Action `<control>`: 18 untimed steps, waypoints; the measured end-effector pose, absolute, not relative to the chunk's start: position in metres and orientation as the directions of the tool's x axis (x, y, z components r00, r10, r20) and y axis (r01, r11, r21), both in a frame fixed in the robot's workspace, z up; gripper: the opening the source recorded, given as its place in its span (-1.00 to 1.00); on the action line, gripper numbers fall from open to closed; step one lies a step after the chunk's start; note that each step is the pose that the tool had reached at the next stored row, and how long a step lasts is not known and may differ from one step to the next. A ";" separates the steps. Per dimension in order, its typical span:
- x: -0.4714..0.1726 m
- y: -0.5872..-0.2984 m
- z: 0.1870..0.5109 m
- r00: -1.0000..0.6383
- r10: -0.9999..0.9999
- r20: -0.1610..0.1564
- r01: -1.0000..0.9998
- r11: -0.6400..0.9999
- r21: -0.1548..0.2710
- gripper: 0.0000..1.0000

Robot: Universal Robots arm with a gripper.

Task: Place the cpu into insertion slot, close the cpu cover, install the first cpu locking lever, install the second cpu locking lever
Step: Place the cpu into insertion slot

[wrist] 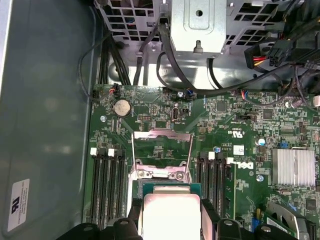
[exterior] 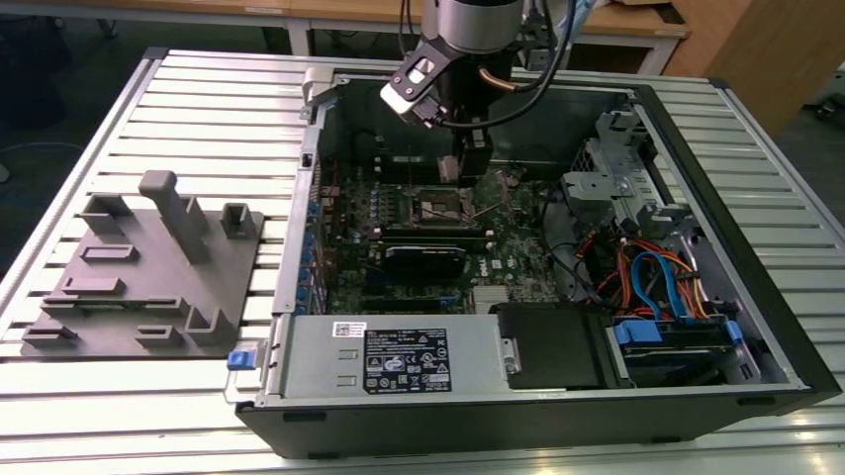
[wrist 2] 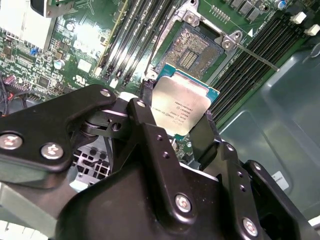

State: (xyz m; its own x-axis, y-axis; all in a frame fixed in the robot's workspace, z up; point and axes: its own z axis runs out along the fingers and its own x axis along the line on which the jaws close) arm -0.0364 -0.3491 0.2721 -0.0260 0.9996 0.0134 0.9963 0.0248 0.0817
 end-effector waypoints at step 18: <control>-0.036 -0.349 0.262 -0.025 0.999 0.019 0.996 0.023 0.082 0.08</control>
